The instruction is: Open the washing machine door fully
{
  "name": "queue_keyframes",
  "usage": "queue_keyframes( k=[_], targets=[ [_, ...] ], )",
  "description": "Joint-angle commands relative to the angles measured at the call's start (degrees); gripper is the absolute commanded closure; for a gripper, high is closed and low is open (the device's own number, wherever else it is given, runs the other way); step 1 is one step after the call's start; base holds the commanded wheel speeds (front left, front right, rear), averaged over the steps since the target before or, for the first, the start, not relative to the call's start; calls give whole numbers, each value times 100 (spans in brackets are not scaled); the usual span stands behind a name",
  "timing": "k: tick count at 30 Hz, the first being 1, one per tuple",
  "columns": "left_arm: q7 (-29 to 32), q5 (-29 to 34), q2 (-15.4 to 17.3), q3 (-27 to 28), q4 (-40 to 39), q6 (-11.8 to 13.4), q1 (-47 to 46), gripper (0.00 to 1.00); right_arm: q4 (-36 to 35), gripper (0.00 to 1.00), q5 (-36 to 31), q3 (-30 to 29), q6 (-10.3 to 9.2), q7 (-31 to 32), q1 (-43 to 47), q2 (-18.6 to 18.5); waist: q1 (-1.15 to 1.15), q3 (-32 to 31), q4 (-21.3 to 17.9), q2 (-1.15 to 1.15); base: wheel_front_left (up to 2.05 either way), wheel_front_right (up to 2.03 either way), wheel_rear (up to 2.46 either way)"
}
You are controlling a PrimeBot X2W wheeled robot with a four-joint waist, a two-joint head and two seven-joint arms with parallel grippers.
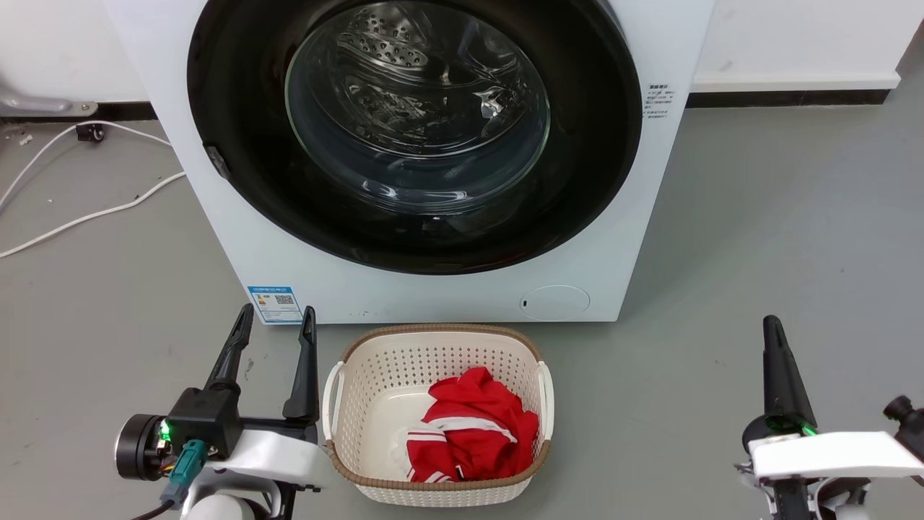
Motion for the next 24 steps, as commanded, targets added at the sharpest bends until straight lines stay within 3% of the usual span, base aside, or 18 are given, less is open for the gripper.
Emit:
queue_keyframes(
  k=[1,5,9,16,24],
  targets=[
    [-15,-3,0,7,5,3,36,0,39,100,204,18,0,-34,-40,13,0,-3,-3,0,0,0,0],
    [-15,-16,-1,4,7,0,13,0,206,100,1899,-32,0,-114,-253,11,0,2,-10,0,0,0,0],
    [-15,-28,-2,24,-23,3,-58,0,364,100,2861,-285,0,-135,-559,10,0,75,-26,0,0,0,0],
    [-15,-41,-2,100,-135,-22,-281,0,541,100,3523,-793,0,158,-1592,-87,0,484,-34,0,0,0,0],
    [-15,-56,-2,139,-240,-70,-668,0,1452,100,3550,-842,0,840,-3427,-750,0,1075,42,0,0,0,0]
  ],
)
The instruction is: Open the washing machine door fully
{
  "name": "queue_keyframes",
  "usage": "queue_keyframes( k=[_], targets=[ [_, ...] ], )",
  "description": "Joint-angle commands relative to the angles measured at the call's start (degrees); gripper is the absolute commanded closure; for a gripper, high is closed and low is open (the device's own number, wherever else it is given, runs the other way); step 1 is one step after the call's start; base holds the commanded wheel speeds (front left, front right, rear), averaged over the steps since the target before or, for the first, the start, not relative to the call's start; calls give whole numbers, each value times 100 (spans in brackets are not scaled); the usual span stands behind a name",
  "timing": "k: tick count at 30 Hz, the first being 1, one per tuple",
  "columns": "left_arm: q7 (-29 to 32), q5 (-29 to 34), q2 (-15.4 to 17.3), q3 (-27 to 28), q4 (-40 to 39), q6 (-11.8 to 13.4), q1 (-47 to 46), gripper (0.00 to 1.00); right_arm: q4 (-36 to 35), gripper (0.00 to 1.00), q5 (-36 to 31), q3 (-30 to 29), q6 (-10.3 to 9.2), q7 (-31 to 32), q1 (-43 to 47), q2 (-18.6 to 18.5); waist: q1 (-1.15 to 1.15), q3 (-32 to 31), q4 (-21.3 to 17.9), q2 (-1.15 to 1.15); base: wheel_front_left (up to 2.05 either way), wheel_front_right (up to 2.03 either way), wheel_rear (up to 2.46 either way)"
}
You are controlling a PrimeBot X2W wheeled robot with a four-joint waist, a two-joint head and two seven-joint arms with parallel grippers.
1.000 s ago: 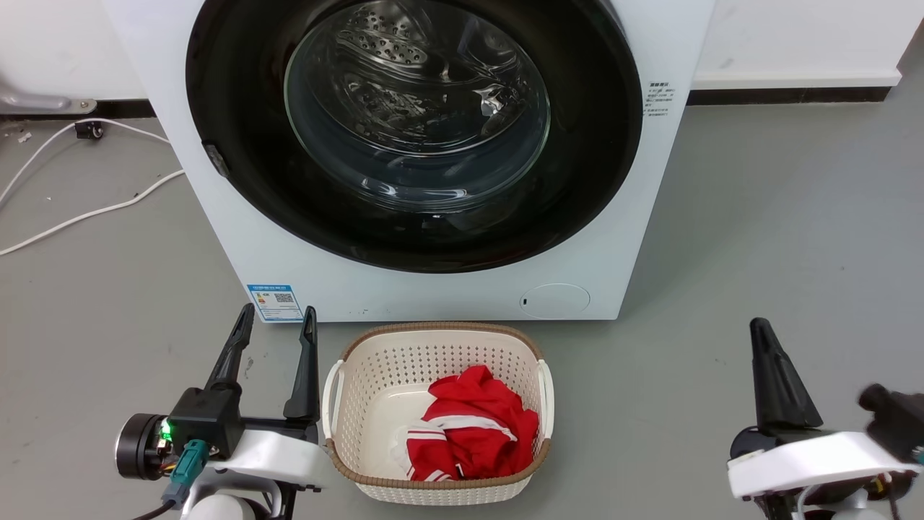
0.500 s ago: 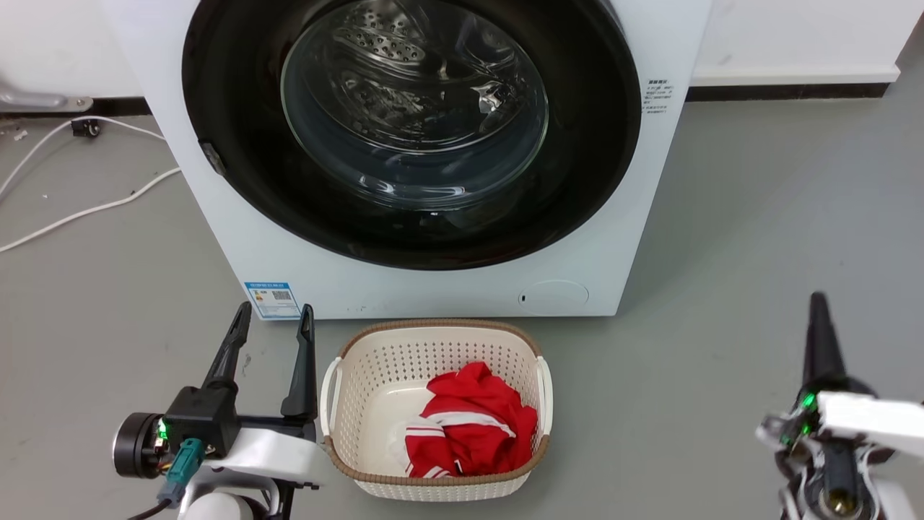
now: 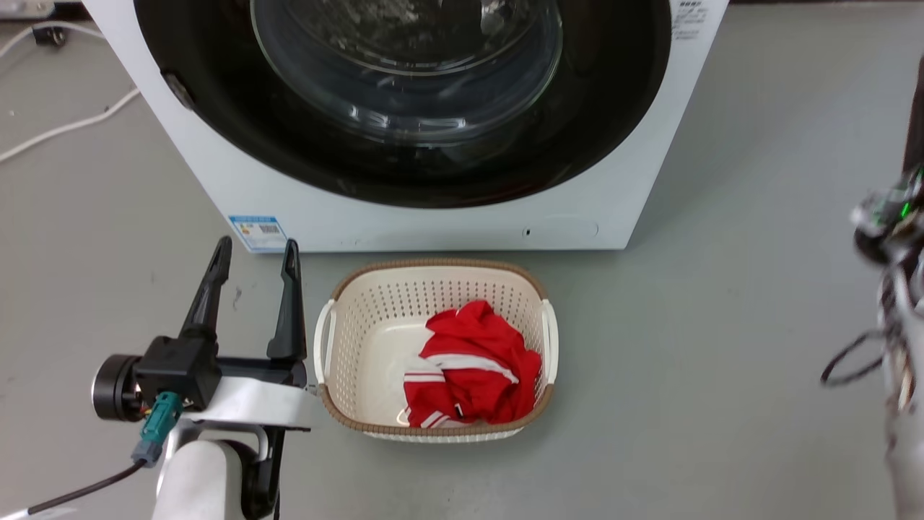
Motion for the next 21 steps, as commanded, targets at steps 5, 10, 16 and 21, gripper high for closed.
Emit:
queue_keyframes(
  k=[5,10,16,21],
  targets=[
    [-15,-26,3,2,-63,-46,-337,0,1099,100,-239,228,2,734,-1670,-513,0,487,115,0,0,0,0],
    [-15,-29,3,-8,-111,-84,-501,0,2132,100,-675,641,2,1544,-3070,-736,0,759,136,0,0,0,0],
    [-15,-30,18,-23,-183,-106,-694,0,3313,100,-1321,1186,2,2525,-4434,-644,0,1093,145,0,0,0,0],
    [-15,-40,31,-41,-234,-121,-829,0,3936,100,-1787,1525,2,3183,-5124,-519,0,1284,202,0,0,0,0]
  ],
)
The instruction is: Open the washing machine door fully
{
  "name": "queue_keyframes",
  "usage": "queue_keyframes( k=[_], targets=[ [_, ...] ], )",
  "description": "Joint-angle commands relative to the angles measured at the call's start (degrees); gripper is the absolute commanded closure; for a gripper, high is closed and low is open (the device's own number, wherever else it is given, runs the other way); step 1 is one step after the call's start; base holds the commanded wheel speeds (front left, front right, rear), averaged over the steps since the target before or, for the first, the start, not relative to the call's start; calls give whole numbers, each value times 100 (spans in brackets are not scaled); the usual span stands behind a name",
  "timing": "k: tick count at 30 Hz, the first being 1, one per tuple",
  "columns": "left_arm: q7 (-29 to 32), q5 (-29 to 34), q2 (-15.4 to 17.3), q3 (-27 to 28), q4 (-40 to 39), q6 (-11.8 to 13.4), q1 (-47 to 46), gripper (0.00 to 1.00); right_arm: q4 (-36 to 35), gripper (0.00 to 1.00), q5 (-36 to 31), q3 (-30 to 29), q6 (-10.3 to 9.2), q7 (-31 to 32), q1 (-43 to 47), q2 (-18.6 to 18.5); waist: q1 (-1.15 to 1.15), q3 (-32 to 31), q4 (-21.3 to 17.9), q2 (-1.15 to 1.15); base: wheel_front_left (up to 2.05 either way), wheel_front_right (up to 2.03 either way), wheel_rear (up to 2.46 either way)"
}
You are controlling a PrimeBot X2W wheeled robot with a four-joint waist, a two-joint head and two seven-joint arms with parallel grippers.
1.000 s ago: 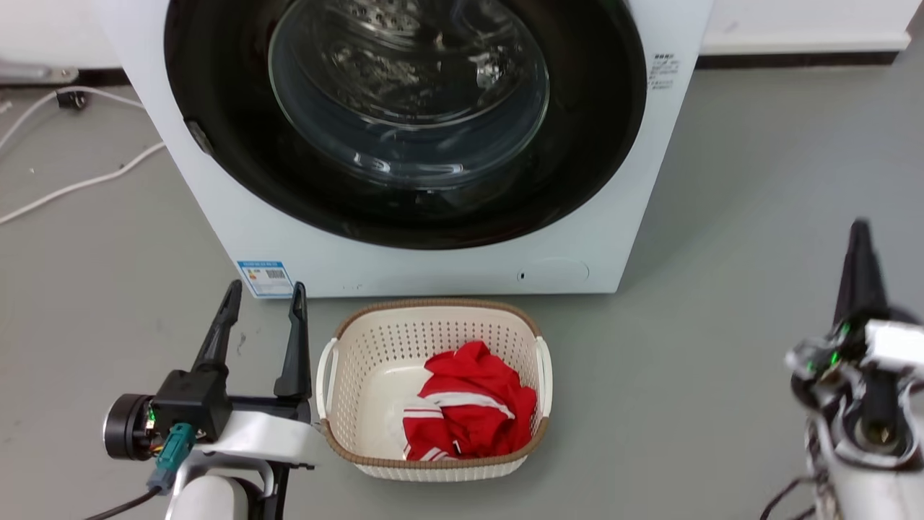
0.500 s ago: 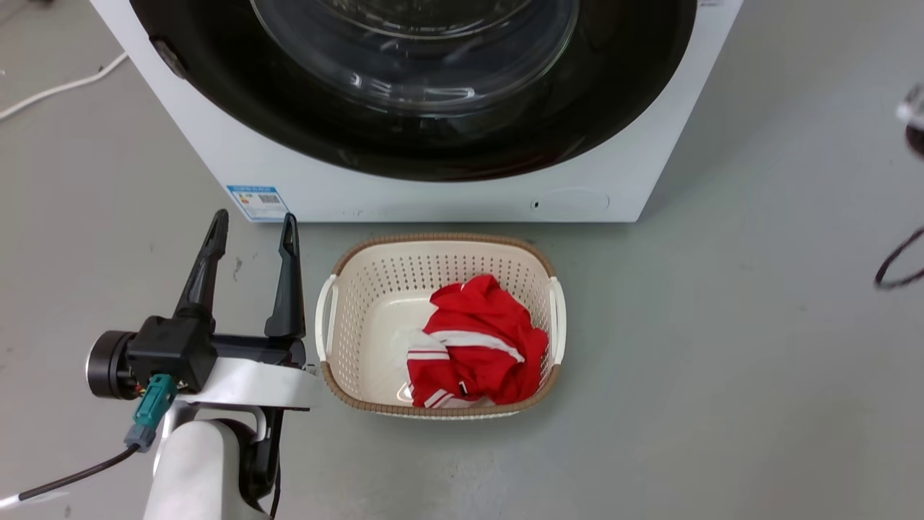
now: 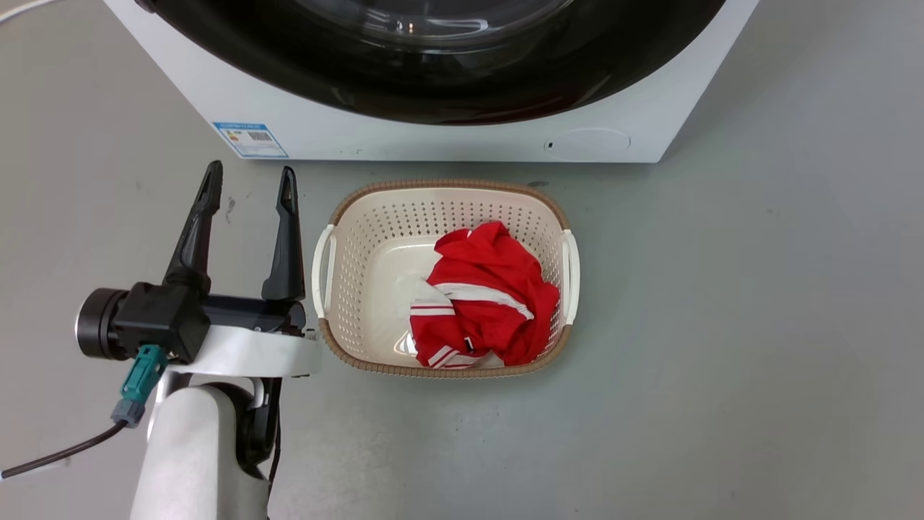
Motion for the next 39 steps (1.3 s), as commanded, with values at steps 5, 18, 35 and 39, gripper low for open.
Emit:
queue_keyframes(
  k=[5,18,35,39],
  targets=[
    [-15,-36,44,-11,-84,-22,-197,0,472,100,-375,207,0,386,-546,198,-1,254,85,0,0,0,0],
    [-15,-43,63,-58,-169,-38,-343,0,1148,100,-689,166,1,475,-1195,515,-1,618,200,0,0,0,0],
    [-15,-14,39,-89,18,-44,-153,0,780,100,-295,57,1,2052,-450,678,-1,143,85,0,0,0,0],
    [-15,6,34,-104,80,-44,-29,0,451,100,-157,52,1,2400,-36,740,-1,-136,41,0,0,0,0]
  ],
)
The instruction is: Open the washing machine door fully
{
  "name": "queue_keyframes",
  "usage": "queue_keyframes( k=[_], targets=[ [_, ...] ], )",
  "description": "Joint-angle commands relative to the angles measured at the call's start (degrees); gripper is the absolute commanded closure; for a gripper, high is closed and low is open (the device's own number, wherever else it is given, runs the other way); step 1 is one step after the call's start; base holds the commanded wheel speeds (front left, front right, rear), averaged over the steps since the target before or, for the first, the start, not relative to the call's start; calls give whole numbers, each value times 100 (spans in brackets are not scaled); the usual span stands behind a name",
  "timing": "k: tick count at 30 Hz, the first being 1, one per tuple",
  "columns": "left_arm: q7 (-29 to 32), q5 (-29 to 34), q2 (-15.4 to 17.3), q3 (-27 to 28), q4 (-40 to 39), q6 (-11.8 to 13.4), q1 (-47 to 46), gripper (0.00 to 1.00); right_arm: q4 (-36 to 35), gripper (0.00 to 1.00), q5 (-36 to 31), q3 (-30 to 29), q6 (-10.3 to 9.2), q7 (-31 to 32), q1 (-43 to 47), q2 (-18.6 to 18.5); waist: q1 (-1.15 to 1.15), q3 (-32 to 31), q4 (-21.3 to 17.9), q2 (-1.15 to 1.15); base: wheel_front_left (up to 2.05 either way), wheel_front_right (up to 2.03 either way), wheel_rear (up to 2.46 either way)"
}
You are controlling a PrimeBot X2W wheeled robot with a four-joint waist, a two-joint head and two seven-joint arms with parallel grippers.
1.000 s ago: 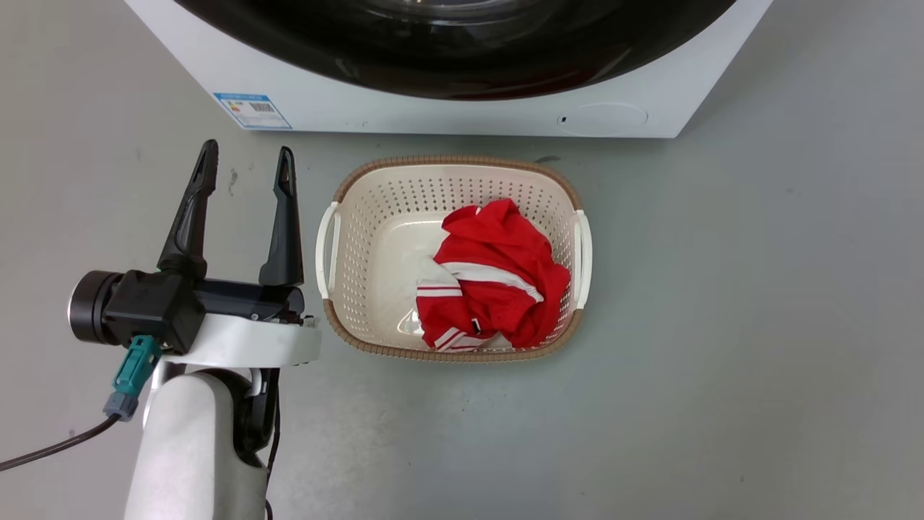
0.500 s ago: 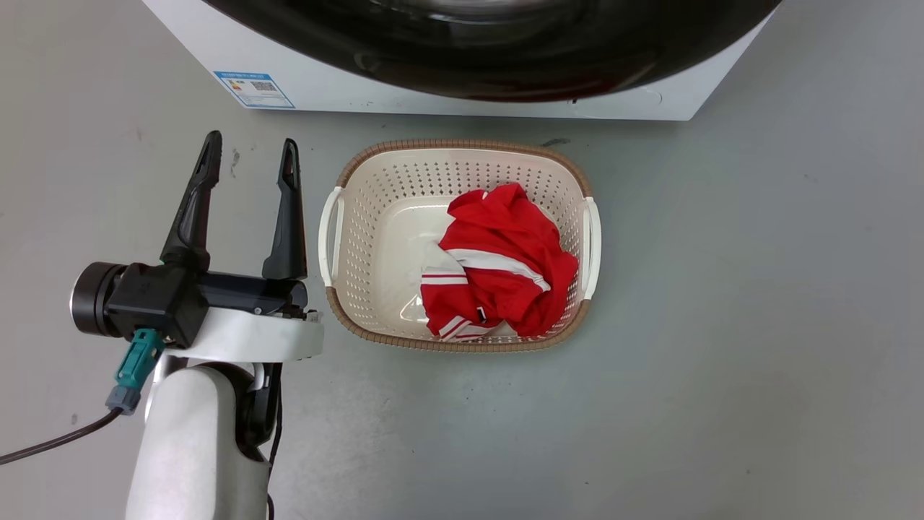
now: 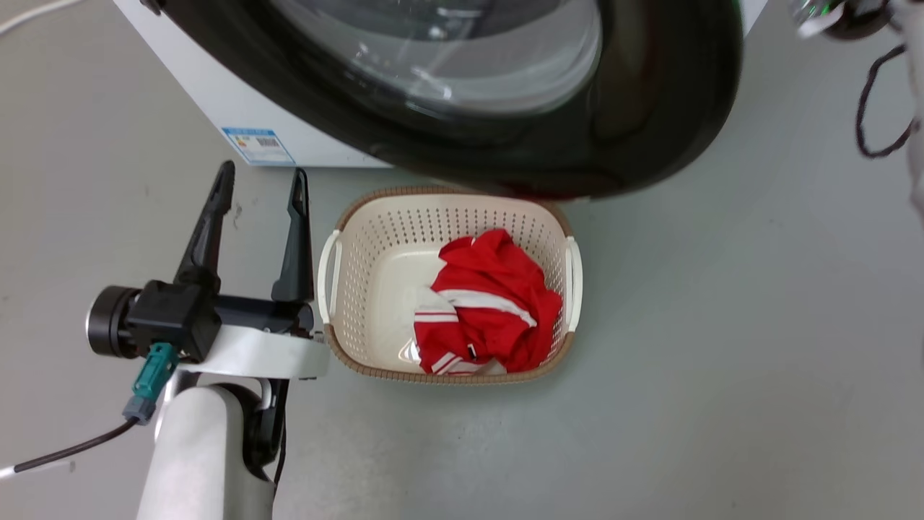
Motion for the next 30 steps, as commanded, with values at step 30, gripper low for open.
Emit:
queue_keyframes(
  k=[30],
  targets=[
    [-15,-73,-36,-289,326,40,1077,0,-2815,100,1174,918,2,1640,3268,608,0,-1532,135,0,0,0,0]
  ],
)
